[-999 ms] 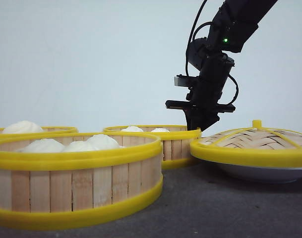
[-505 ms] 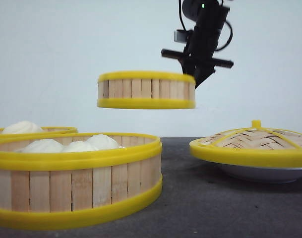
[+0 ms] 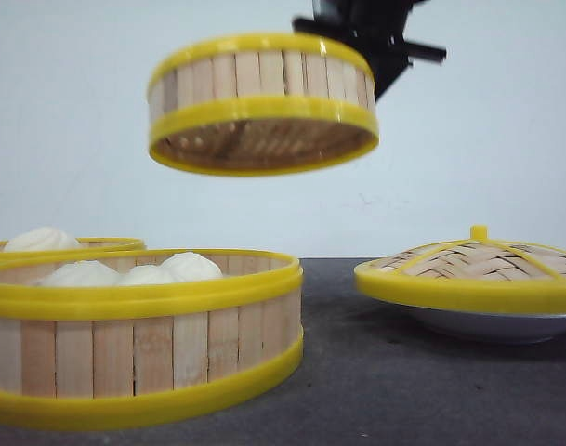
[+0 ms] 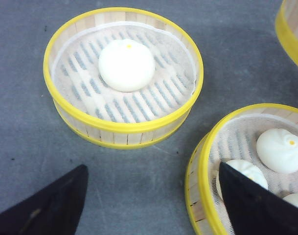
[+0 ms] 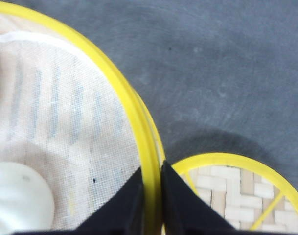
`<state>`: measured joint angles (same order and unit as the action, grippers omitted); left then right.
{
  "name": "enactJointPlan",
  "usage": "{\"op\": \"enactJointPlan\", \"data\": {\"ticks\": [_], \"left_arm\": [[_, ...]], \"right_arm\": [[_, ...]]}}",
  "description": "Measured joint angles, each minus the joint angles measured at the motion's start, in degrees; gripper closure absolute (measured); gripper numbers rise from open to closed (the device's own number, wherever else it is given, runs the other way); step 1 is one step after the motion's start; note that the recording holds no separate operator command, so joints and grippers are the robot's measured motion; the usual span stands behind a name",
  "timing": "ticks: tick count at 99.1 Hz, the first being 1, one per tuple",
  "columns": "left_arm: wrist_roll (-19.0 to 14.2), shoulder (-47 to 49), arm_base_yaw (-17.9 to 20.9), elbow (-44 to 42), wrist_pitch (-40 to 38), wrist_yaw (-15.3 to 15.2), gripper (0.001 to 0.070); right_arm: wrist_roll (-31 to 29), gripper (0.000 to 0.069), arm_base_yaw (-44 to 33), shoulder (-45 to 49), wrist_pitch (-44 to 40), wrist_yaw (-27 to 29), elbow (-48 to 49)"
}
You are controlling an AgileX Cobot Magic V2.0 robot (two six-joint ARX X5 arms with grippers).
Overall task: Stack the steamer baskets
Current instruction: 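Lift the basket with the right gripper and carry it over the nearest basket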
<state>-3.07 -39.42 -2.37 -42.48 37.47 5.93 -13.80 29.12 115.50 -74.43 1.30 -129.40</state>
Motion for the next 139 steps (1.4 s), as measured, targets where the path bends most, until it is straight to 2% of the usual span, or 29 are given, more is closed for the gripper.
{"op": "enactJointPlan", "data": {"ticks": [15, 26, 37, 51, 62, 95, 139], "left_arm": [[0.5, 0.0, 0.0, 0.0, 0.0, -0.8, 0.019], [0.5, 0.0, 0.0, 0.0, 0.0, -1.6, 0.019], [0.5, 0.0, 0.0, 0.0, 0.0, -1.6, 0.019], [0.5, 0.0, 0.0, 0.0, 0.0, -1.6, 0.019], [0.5, 0.0, 0.0, 0.0, 0.0, -1.6, 0.019], [0.5, 0.0, 0.0, 0.0, 0.0, -1.7, 0.019], [0.5, 0.0, 0.0, 0.0, 0.0, -1.7, 0.019]], "right_arm": [[0.0, 0.0665, 3.5, -2.7, -1.9, 6.3, 1.9], [0.0, 0.0665, 5.1, -6.0, -0.5, 6.8, 7.1], [0.1, 0.0665, 5.7, -10.4, 5.3, 5.5, 16.0], [1.0, 0.0665, 5.7, -16.2, 15.0, -1.3, 29.5], [2.6, 0.0665, 6.1, -18.0, 19.2, -3.9, 35.9], [4.9, 0.0665, 9.6, -18.0, 31.5, -3.8, 44.5], [6.0, 0.0665, 13.2, -16.9, 37.3, -4.3, 45.2]]}}
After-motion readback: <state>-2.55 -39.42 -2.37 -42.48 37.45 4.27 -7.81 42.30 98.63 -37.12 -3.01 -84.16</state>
